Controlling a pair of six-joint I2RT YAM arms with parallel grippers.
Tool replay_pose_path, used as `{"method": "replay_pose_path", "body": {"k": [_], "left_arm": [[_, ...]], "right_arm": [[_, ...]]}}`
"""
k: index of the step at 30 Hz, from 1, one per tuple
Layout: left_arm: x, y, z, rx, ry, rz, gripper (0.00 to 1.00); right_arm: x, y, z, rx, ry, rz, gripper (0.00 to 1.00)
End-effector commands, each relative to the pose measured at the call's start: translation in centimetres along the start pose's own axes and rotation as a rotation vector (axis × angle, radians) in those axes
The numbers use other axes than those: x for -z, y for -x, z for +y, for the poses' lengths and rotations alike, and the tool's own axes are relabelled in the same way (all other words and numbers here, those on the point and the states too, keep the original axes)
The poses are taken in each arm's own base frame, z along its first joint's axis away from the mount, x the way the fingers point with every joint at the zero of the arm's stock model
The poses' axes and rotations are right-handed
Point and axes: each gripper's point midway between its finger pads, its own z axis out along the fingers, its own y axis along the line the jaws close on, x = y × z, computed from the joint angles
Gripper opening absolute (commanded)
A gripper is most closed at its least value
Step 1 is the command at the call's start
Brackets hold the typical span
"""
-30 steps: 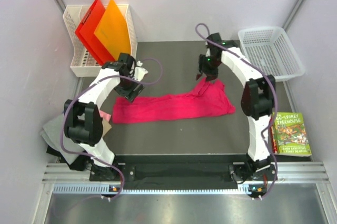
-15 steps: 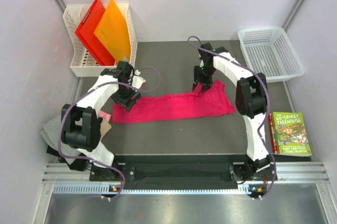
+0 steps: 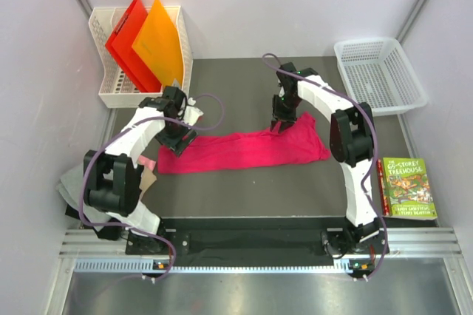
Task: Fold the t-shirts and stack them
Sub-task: Fold the other side of the tshirt into a rectangle
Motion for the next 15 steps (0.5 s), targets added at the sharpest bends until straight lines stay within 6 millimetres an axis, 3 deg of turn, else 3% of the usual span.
{"method": "replay_pose_path", "body": {"k": [1,11,14,15], "left_arm": [[0.73,0.35,0.52,-0.001,0.032,-0.044,0.77],[0.49,-0.01,0.31,0.0,0.03,-0.04,0.78],[0.49,-0.02,0.35,-0.004,0.032,-0.04,0.78],[0.46,-0.07,0.34,-0.006,0.031,-0.038,0.78]], "right_arm": [[1.37,-0.41,0.44,0.014,0.002,-0.024,0.36],[1.52,-0.82,-0.11,0.022,-0.009,-0.029,0.36],[1.39,-0.75,0.27,0.016,0.008,-0.034,0.29],[1.36,-0.76,0.48,0.016,0.013,-0.036,0.21]]}}
